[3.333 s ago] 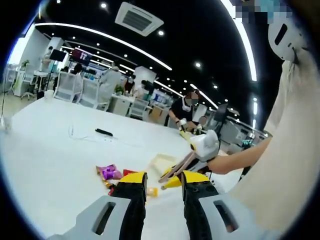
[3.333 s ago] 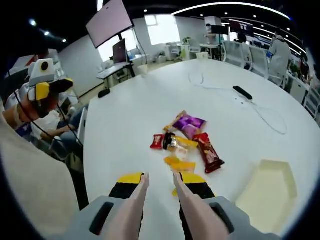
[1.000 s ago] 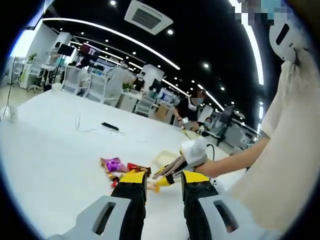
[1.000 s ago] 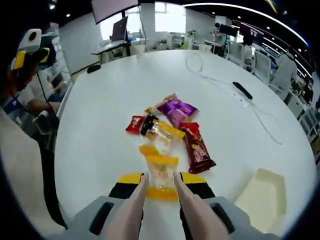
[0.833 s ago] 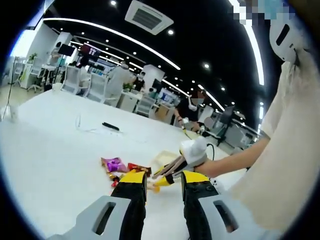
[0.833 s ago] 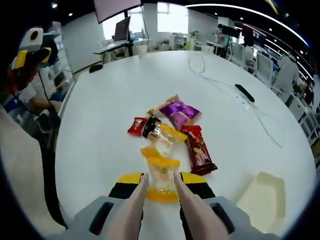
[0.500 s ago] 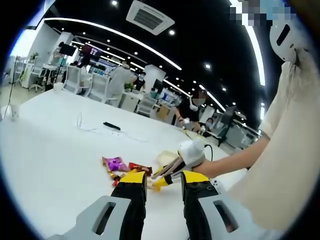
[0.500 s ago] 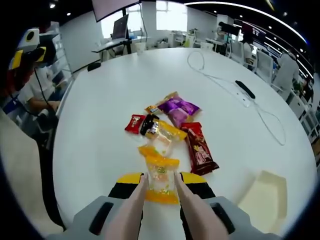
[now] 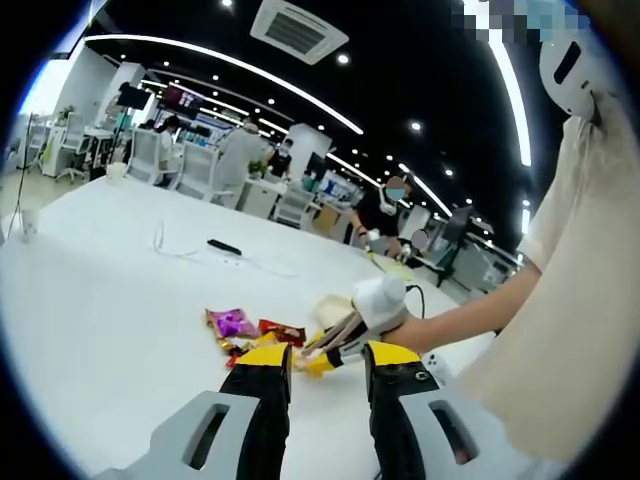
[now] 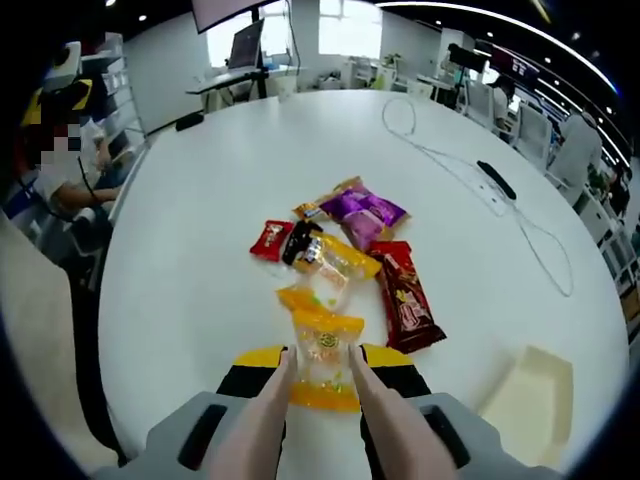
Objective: Place the target food into the container with the food tongs after gripping and lifting it, then release it inside without dropping or visibly crushing the food.
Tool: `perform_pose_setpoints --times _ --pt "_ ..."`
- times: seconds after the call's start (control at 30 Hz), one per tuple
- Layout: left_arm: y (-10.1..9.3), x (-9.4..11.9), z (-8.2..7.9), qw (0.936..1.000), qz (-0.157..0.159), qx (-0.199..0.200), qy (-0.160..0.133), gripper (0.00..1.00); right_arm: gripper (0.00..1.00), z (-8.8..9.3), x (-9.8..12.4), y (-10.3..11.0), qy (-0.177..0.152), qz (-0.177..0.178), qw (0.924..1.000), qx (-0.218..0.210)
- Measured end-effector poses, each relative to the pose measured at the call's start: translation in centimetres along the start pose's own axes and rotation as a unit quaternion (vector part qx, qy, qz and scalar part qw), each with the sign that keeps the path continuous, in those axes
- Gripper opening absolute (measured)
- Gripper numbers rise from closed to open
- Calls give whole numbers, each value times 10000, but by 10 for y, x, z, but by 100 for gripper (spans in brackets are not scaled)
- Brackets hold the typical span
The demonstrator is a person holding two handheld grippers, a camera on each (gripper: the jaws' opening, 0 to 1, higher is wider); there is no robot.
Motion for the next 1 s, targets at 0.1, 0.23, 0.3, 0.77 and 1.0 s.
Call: perform_pose_setpoints --times 0.1,0.23,0.3,0.77,1.0 --pt "-1 -1 3 9999 47 65 72 28 27 1 -1 -2 6 5 10000 3" --pt "-1 -2 7 9998 61 95 154 31 27 3 -3 -2 23 5 10000 -9" --pt "0 -3 10 9996 65 169 218 34 27 2 -3 -1 27 7 10000 -22" --pt "4 -4 31 9974 -23 102 715 41 27 5 -9 -4 177 66 9997 154" --pt "6 -4 45 9953 -52 108 959 45 28 6 -10 -4 223 83 9996 151"
Point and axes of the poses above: the point that each gripper's makers call its tool centre point, and the gripper's own axes: x roughly backward along the fingers, y roughly to its left, z roughly out of its underside, the point moved 1 cm from there along x, roughly backward along the fingers, and after that the axes turned 4 degrees about x, right-handed, at the moved point
